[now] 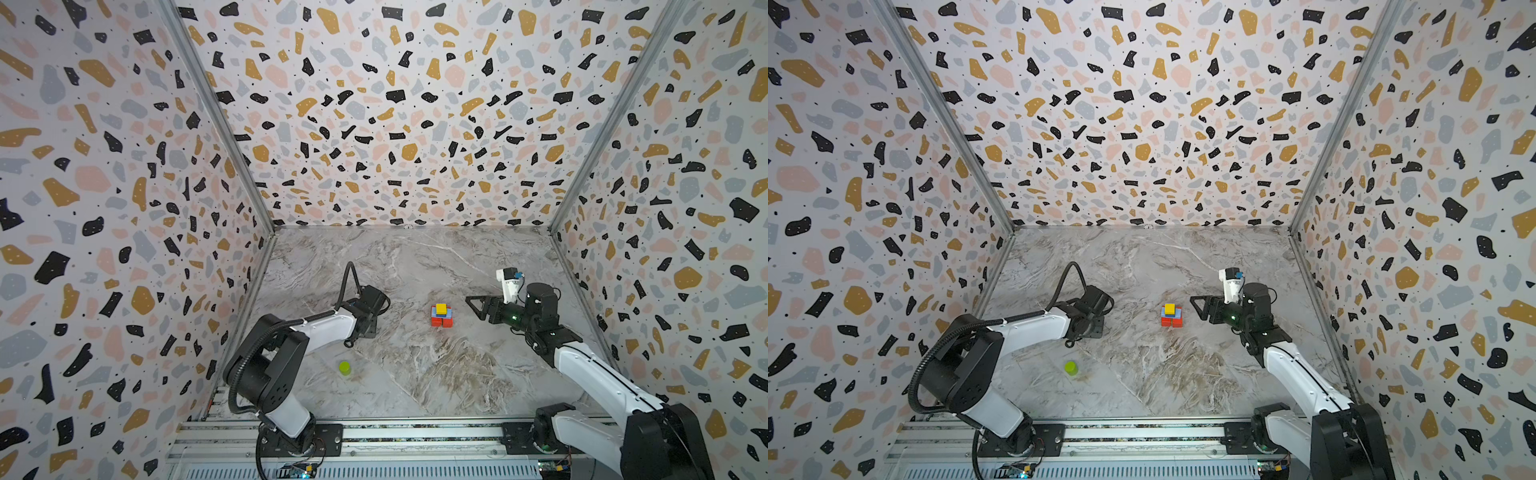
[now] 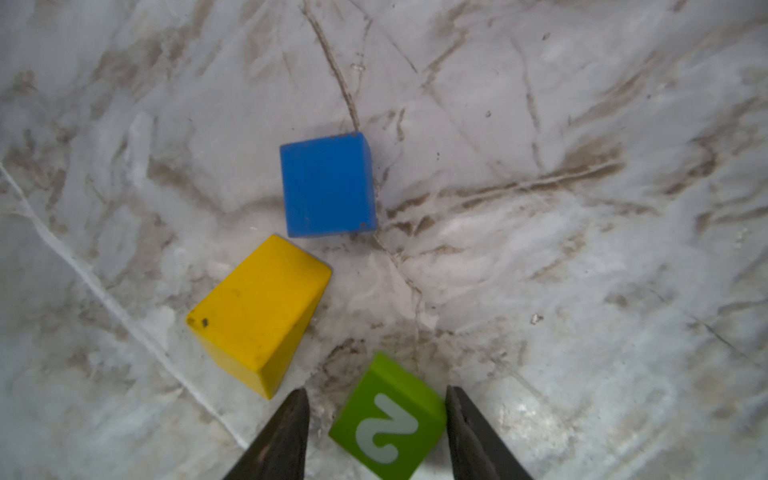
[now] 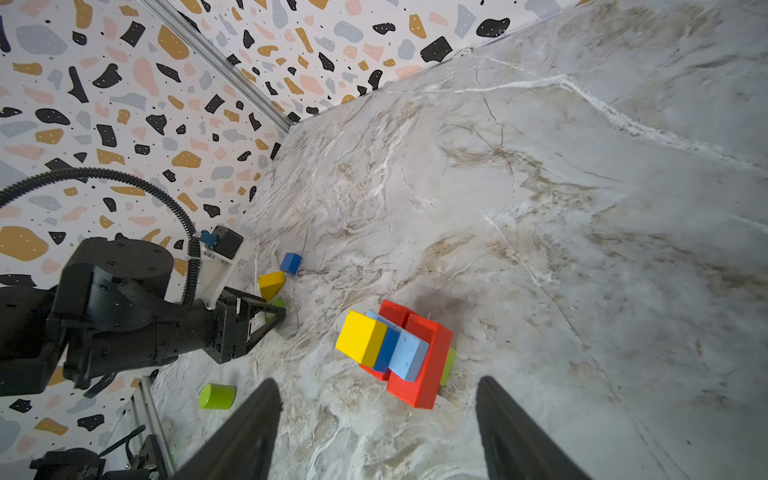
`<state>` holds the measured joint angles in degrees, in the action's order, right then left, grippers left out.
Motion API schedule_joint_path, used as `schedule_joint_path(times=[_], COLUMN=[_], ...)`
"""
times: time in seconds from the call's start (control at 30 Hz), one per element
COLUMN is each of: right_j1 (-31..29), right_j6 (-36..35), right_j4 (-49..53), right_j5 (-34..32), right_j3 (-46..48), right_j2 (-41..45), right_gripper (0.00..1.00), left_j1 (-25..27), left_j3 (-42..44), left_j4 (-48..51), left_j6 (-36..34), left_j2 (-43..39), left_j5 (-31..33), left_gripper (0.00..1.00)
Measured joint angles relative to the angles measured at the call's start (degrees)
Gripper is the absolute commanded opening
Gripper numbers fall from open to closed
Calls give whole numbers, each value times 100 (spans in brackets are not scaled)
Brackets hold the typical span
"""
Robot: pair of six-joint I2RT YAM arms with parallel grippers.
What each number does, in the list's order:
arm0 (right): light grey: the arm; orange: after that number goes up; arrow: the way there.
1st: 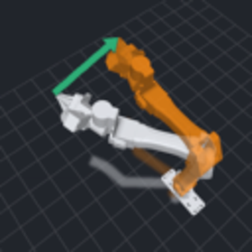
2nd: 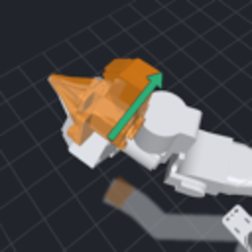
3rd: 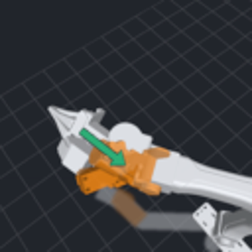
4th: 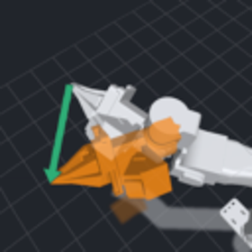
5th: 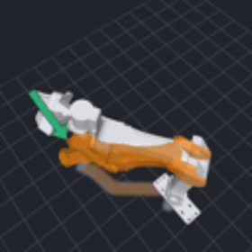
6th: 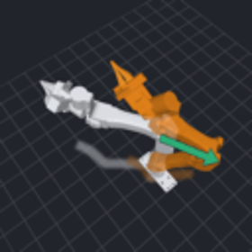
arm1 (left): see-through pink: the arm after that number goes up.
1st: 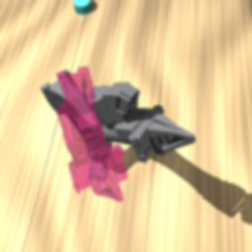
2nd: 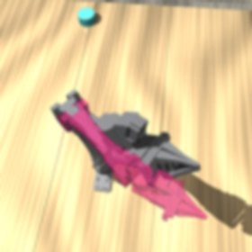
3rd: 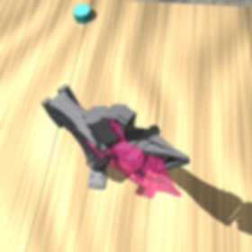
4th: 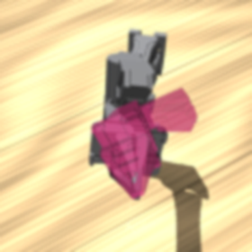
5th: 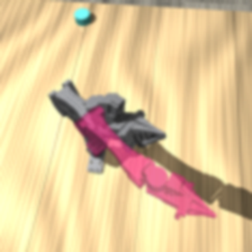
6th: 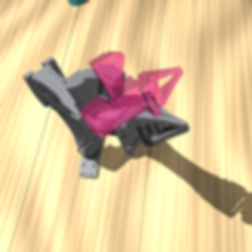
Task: Build the wood block tower
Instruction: 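Lower the left gripper over the green '2' block and close on it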
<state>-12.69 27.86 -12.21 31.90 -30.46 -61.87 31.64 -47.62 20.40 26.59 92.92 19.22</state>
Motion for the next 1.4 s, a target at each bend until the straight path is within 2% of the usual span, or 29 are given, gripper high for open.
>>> schedule_joint_path(times=[0.37, 0.77, 1.4], right_j1=[0, 0, 0], right_j6=[13, 13, 13], right_j4=[-24, -24, -24], right_j5=[11, 50, 87], right_j3=[-2, 0, 0], right_j2=[0, -2, -2], right_gripper=[76, 76, 76], left_j1=[-11, -44, -46], left_j3=[-111, -109, 293], left_j4=[-46, -160, -378], left_j6=[2, 61, 260], left_j2=[151, 162, -131], left_j5=[66, 28, -177], left_gripper=[49, 39, 42])
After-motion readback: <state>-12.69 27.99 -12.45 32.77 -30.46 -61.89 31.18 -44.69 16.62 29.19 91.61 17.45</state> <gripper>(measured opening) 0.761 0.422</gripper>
